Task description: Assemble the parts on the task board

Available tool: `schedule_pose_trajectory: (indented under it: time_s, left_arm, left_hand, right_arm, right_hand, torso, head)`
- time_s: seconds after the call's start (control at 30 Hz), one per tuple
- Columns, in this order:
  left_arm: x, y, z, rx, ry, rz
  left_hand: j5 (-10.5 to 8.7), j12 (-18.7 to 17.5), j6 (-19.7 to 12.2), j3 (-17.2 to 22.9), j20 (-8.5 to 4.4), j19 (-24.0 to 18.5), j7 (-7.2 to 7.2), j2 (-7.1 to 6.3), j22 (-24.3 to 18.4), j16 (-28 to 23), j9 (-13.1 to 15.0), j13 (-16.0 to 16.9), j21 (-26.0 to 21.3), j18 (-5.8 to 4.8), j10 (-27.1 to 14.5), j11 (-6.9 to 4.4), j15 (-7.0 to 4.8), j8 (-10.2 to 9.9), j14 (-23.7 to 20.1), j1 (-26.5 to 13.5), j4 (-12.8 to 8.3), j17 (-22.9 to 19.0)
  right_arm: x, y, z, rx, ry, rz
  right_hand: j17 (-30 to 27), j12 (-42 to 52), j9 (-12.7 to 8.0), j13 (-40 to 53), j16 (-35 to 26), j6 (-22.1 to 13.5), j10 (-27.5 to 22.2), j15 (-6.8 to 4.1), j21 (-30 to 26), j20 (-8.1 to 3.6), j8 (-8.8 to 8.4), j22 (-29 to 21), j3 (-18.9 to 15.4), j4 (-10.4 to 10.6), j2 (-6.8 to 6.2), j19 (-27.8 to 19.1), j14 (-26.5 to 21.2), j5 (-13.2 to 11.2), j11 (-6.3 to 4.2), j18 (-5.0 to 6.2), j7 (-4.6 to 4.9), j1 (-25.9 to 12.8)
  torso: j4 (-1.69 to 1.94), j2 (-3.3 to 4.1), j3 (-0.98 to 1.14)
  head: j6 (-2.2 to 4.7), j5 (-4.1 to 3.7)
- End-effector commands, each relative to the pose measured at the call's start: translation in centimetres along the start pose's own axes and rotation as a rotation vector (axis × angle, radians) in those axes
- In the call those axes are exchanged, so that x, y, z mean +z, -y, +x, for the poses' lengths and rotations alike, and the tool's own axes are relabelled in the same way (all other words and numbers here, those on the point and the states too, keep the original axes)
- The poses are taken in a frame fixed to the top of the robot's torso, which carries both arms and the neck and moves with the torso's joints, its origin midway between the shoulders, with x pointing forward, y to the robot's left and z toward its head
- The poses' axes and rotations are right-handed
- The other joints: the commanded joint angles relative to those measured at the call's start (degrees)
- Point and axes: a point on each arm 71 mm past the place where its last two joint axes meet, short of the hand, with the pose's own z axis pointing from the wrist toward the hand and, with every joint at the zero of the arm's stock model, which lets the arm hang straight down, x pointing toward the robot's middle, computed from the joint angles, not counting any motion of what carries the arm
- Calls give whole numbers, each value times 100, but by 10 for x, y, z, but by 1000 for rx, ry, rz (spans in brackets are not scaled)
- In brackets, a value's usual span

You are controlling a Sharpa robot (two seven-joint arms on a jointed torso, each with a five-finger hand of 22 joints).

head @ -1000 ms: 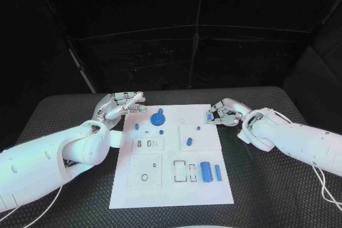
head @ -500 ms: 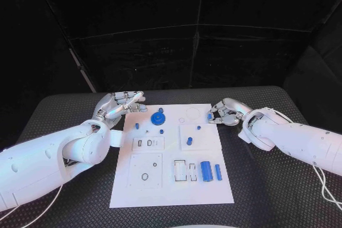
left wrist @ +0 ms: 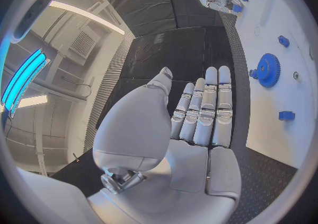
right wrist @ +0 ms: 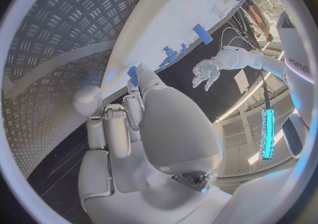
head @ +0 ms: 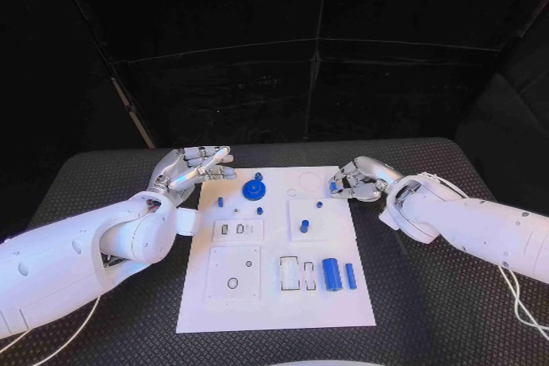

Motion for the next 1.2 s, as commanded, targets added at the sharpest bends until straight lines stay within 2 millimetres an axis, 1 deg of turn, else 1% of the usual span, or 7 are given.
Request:
schedule_pose_trajectory:
  time_s: [0.03, 0.17, 0.27, 0.37, 0.63, 0.8, 1.2]
  left_arm:
    - [0, 2, 2, -6, -13, 7]
    - [0, 2, 1, -5, -11, 7]
    - [-1, 2, 0, -4, -10, 7]
    - [-1, 2, -1, -3, -8, 8]
    - [0, 2, -1, -2, -5, 7]
    - [1, 1, -1, -2, -5, 6]
    - [3, 0, 2, -5, -9, 4]
  left_hand:
    - [-2, -39, 40, 6, -3, 34, 0, 74, -8, -25, -5, -5, -39, 73, 22, 4, 4, -29, 44, -4, -37, 5]
    - [-2, -39, 40, 6, -3, 34, 0, 74, -8, -25, -5, -5, -39, 73, 22, 4, 4, -29, 44, -4, -37, 5]
    - [-2, -39, 40, 6, -3, 34, 0, 74, -8, -25, -5, -5, -39, 73, 22, 4, 4, -29, 44, -4, -37, 5]
    - [-2, -41, 41, 7, -3, 34, 0, 79, -9, -28, -5, -5, -40, 73, 23, 4, 4, -32, 45, 2, -42, 8]
    - [-2, -43, 43, 8, -3, 35, -1, 83, -10, -31, -5, -5, -41, 74, 25, 3, 3, -34, 46, 7, -46, 9]
    - [-2, -44, 46, 8, -3, 36, -3, 86, -11, -34, -5, -5, -42, 74, 28, 2, 3, -35, 47, 11, -50, 12]
    - [-2, -44, 47, 8, -3, 37, -4, 87, -12, -35, -5, -5, -42, 74, 30, 1, 3, -36, 48, 13, -51, 12]
  right_arm:
    - [-1, -7, -3, -3, 48, -7]
    - [-2, -19, -5, 2, 61, -7]
    - [-3, -32, -4, -1, 64, -6]
    - [-1, -51, 1, -4, 56, -10]
    - [12, -104, 28, 3, 5, -52]
    - [21, -132, 45, -14, -31, -85]
    - [29, -165, 85, -106, -127, -137]
  right_hand:
    - [1156, 19, 21, 4, 26, 74, 112, -37, 39, -28, 27, 12, 42, 2, 106, 2, 531, 7, -133, -68, -32, 43]
    - [1169, 17, 20, 3, 30, 83, 115, -42, 39, -33, 30, 12, 55, 1, 113, 4, 534, 0, -136, -68, -35, 28]
    - [1168, 16, 19, 3, 29, 86, 118, -44, 41, -37, 30, 17, 62, 5, 114, 7, 534, -14, -138, -70, -37, 7]
    - [1168, 15, 18, 3, 29, 94, 121, -48, 42, -40, 33, 18, 69, 6, 113, 10, 534, -26, -142, -70, -42, -13]
    - [1150, 9, 20, -2, 23, 121, 123, -55, 41, -47, 47, 16, 83, -2, 106, 11, 530, -34, -152, -70, -55, -35]
    - [1147, 3, 20, -10, 22, 131, 120, -58, 39, -49, 52, 14, 86, -1, 102, 11, 529, -34, -155, -70, -59, -50]
    - [1133, -40, 17, -63, 17, 143, 91, -68, 34, -60, 59, 9, 82, 6, 57, 10, 526, -31, -164, -70, -68, -126]
  torso:
    - [1, -3, -7]
    - [0, -13, -15]
    - [-1, -9, -11]
    - [4, -19, -19]
    - [22, -40, -28]
    - [11, -41, -34]
    - [2, -36, -23]
  head:
    - [4, -5]
    - [-3, 18]
    - [8, 43]
    - [4, 61]
    - [-79, 170]
    - [-127, 251]
    - [-203, 377]
